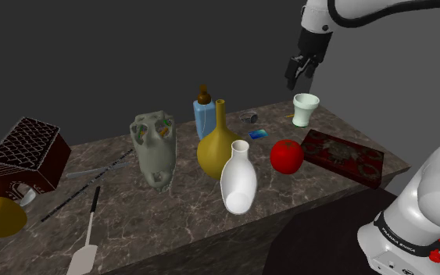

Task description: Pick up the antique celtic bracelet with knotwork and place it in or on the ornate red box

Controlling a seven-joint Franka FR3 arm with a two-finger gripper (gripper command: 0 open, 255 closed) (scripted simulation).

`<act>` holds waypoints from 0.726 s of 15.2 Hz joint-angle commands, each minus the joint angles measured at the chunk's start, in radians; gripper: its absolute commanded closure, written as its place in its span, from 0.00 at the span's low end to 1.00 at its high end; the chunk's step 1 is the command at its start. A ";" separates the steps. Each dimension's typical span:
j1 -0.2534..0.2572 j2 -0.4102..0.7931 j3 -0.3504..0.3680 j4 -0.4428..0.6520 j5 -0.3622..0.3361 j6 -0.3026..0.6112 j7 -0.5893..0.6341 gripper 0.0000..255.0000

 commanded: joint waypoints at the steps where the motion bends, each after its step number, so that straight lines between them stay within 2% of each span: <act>1: -0.007 0.060 -0.020 0.004 -0.002 0.052 -0.015 0.00; 11: -0.029 0.412 -0.104 0.135 0.034 0.244 -0.097 0.00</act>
